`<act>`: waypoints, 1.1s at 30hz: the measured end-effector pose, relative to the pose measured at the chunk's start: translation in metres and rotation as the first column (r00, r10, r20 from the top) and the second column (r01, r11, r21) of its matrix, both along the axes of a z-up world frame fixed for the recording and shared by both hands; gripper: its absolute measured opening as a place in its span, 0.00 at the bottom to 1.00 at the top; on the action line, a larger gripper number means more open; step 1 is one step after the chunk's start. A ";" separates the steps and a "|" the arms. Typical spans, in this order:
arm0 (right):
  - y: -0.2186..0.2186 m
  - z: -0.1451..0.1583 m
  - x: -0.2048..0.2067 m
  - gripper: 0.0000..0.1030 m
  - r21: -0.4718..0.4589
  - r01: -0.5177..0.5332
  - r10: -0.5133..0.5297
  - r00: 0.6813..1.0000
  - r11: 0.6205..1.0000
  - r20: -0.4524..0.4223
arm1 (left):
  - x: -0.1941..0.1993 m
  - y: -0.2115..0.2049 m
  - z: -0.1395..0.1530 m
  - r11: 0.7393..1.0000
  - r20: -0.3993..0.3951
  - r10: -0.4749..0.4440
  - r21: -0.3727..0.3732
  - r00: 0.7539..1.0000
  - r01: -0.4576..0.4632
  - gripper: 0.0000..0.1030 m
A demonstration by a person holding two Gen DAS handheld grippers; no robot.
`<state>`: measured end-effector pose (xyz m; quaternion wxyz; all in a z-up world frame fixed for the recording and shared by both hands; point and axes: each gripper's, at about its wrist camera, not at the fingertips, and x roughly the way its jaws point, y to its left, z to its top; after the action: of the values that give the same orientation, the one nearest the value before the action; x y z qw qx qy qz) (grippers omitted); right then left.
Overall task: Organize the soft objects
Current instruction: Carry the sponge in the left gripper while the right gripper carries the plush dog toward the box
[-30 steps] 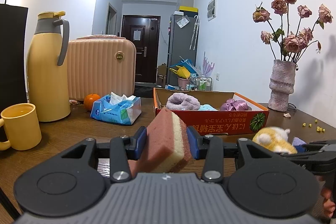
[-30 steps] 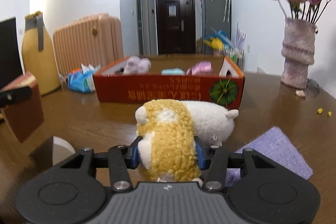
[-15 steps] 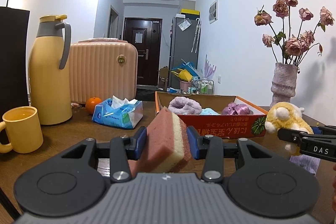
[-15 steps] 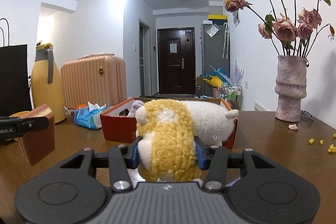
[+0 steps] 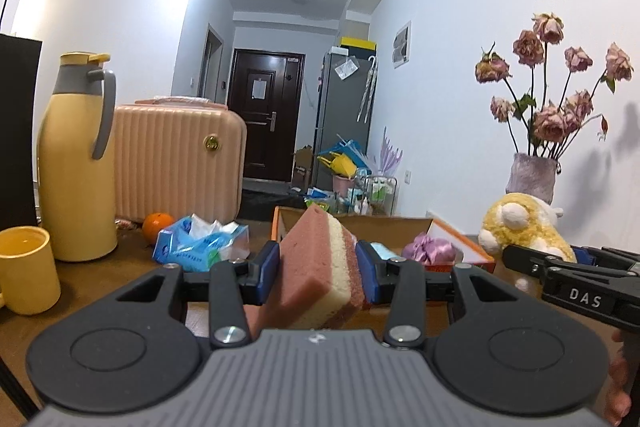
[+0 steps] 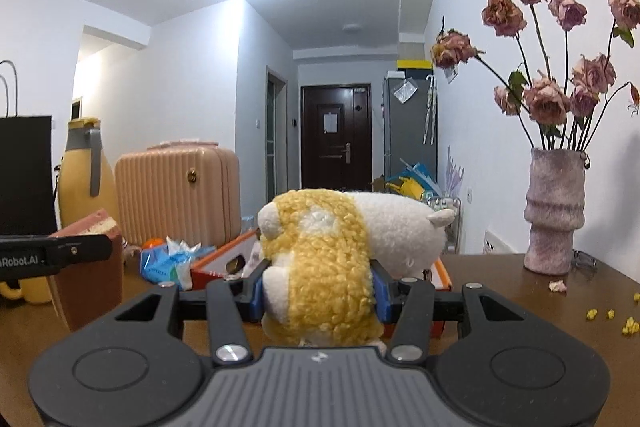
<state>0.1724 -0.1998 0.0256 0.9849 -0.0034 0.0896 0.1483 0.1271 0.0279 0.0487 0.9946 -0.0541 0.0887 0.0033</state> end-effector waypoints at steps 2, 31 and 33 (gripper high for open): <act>0.000 0.005 0.005 0.47 0.011 0.006 -0.006 1.000 1.000 0.009 | 0.005 -0.003 0.004 1.000 0.007 0.001 -0.007 1.000 -0.001 0.41; 0.014 0.022 0.089 0.47 0.046 0.038 -0.039 0.999 0.998 0.037 | 0.097 -0.018 0.027 0.995 0.050 0.068 -0.080 0.996 -0.064 0.41; 0.014 0.022 0.097 0.47 0.048 0.046 -0.047 0.998 0.998 0.029 | 0.105 -0.018 0.029 0.994 0.050 0.070 -0.085 0.996 -0.066 0.41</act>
<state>0.2692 -0.1857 0.0478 0.9891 0.0197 0.0714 0.1273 0.2322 0.0102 0.0778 0.9928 -0.0985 0.0603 0.0321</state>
